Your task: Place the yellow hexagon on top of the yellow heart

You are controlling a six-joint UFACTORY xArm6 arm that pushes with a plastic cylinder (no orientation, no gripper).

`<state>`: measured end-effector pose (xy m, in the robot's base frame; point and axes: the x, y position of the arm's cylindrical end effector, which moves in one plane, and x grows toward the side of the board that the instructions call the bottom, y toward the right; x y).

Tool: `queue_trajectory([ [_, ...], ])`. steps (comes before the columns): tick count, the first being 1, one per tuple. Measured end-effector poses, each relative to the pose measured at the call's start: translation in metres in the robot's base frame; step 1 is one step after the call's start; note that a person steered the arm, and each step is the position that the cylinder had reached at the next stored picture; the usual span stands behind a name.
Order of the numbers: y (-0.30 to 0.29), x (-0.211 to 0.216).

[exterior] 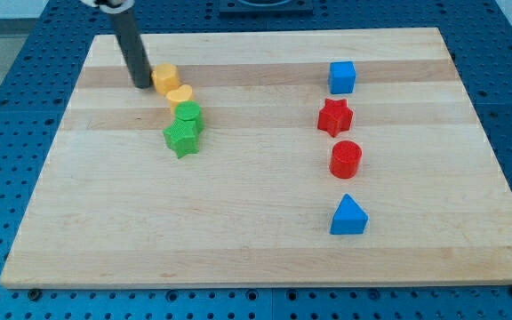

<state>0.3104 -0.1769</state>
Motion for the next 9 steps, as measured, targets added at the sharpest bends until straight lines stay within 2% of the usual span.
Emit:
queue_trajectory([
  [1, 0.005, 0.000],
  [2, -0.017, 0.002],
  [3, -0.007, 0.062],
  [4, 0.014, 0.084],
  [7, 0.029, 0.053],
  [9, -0.006, 0.029],
])
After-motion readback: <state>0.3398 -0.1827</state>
